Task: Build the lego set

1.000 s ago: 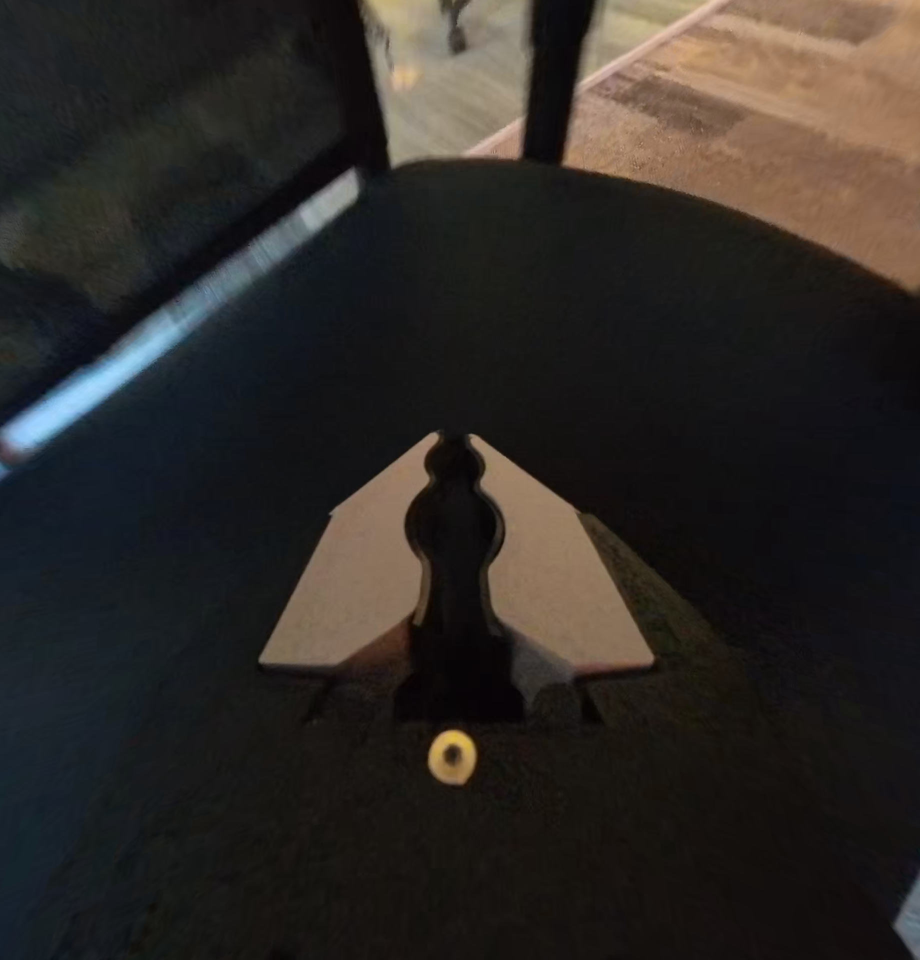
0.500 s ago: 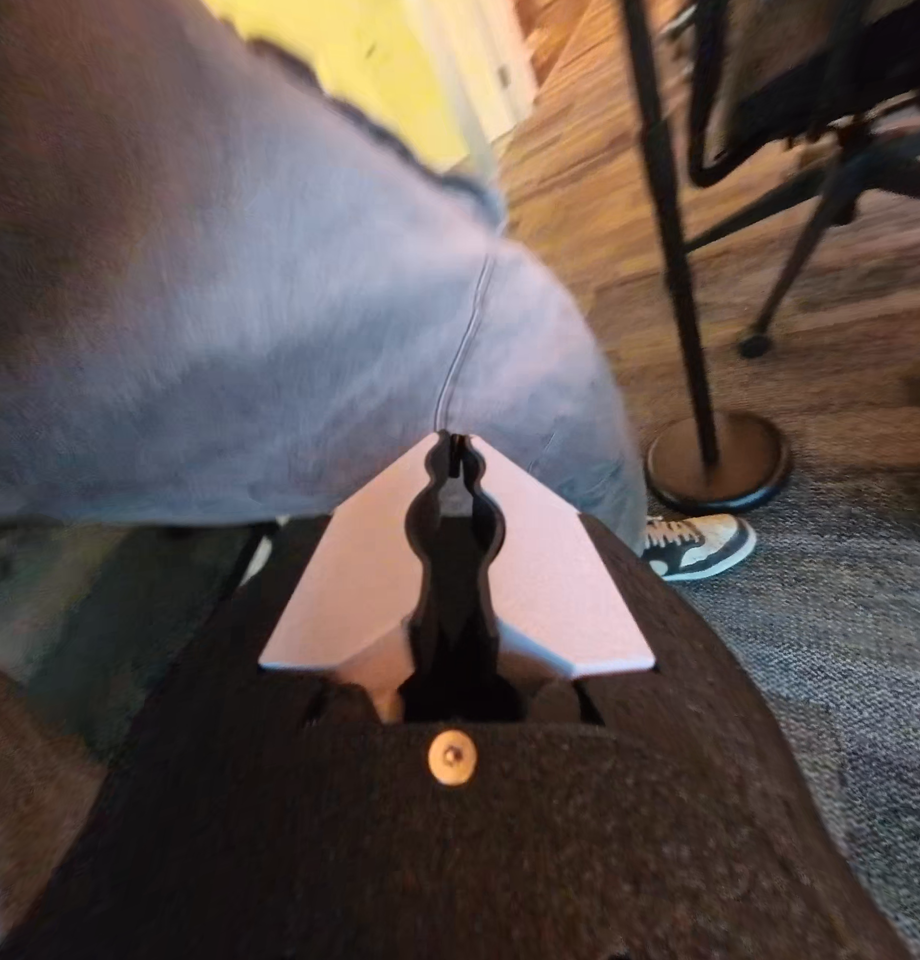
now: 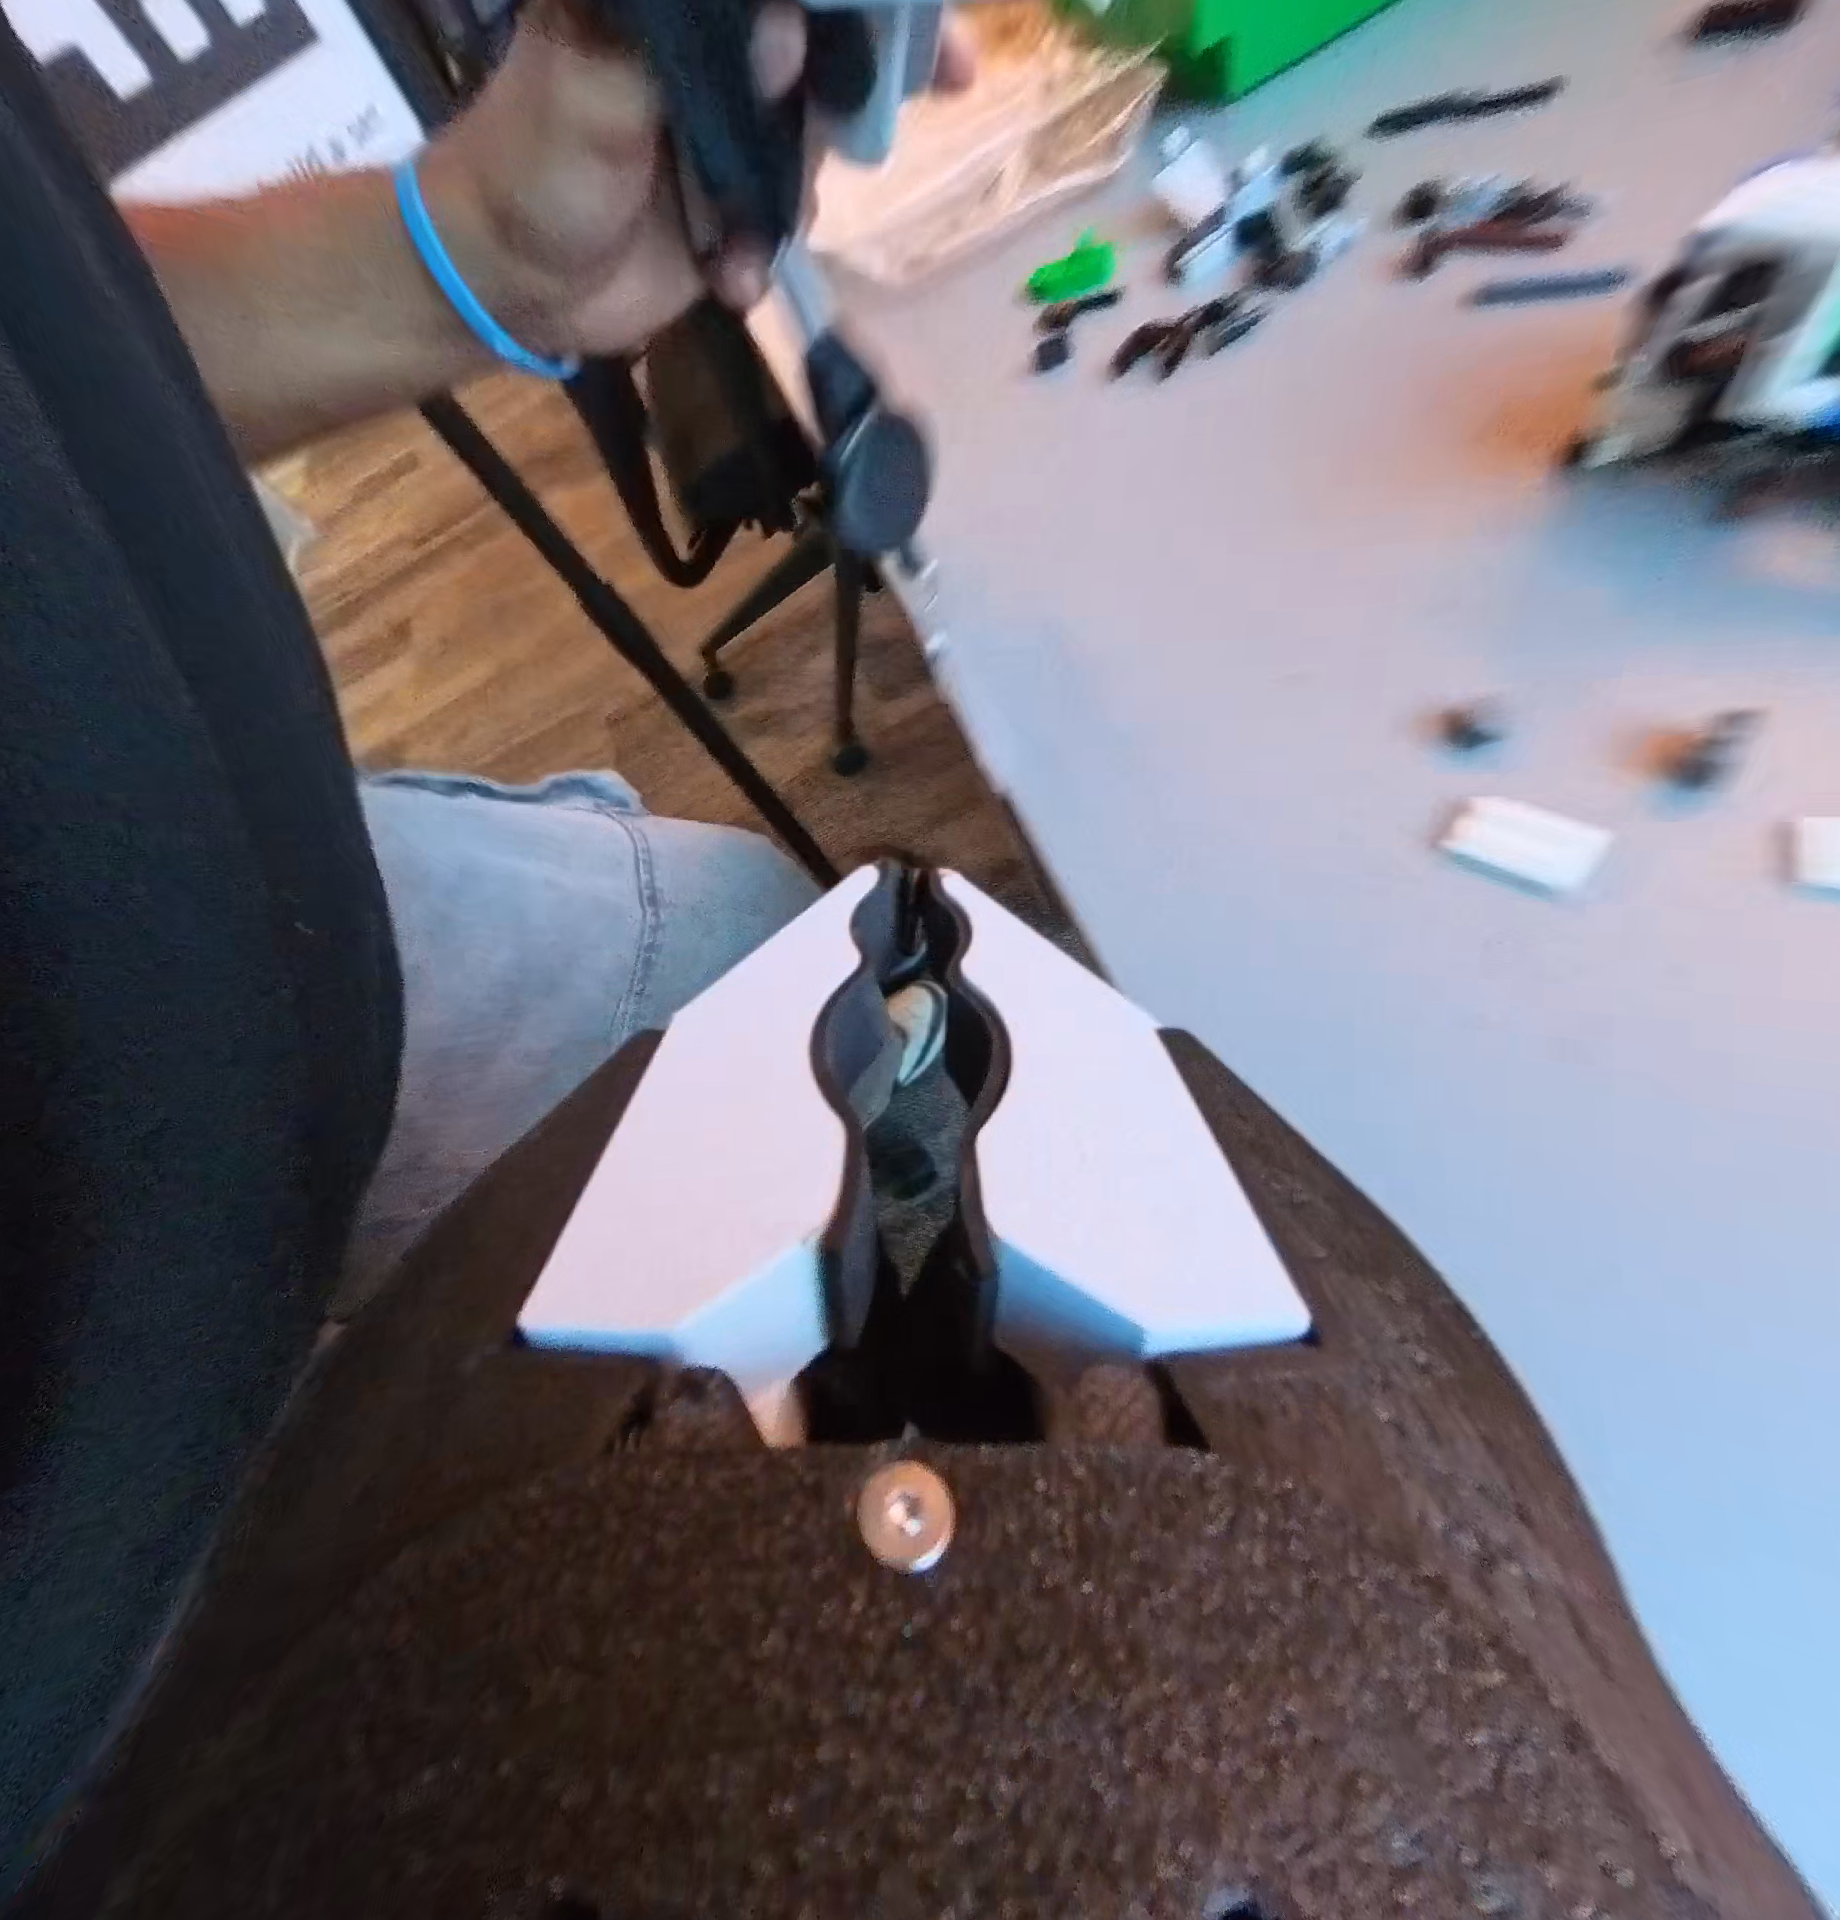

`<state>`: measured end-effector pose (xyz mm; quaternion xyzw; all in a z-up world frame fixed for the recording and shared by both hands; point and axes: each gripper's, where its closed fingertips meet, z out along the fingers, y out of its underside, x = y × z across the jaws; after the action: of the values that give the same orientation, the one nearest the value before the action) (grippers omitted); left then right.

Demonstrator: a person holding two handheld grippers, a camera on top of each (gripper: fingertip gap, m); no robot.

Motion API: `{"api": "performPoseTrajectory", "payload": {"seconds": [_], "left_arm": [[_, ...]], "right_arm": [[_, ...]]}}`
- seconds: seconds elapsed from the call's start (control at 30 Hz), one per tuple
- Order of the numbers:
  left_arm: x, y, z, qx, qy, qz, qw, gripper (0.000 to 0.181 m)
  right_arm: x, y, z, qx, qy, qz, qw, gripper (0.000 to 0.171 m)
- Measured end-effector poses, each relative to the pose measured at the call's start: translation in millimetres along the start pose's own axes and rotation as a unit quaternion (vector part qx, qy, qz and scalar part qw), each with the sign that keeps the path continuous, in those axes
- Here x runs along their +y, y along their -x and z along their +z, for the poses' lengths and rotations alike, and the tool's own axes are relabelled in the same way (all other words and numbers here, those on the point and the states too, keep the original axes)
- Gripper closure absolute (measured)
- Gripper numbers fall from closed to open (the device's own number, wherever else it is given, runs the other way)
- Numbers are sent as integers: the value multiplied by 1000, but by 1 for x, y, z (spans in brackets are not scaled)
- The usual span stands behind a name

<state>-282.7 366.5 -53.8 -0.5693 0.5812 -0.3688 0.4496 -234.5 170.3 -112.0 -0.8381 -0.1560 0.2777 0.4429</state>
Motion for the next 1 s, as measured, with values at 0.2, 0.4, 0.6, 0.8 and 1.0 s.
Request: {"api": "performPoseTrajectory", "payload": {"seconds": [0.2,0.4,0.6,0.8,1.0], "left_arm": [[-21,-34,44,80,-48,0,996,175],[7,-78,50,115,-27,27,993,174],[25,-109,44,115,-65,56,990,174],[21,-101,73,109,-48,51,992,174],[4,-93,115,89,-29,90,992,174]], "right_arm": [[-15,-119,-46,93,50,22,994,168],[4,-176,-19,88,101,-68,989,168],[1,-198,-22,122,57,-27,991,168],[5,-217,-25,176,63,3,982,168],[8,-225,-16,190,100,-22,976,168]]}}
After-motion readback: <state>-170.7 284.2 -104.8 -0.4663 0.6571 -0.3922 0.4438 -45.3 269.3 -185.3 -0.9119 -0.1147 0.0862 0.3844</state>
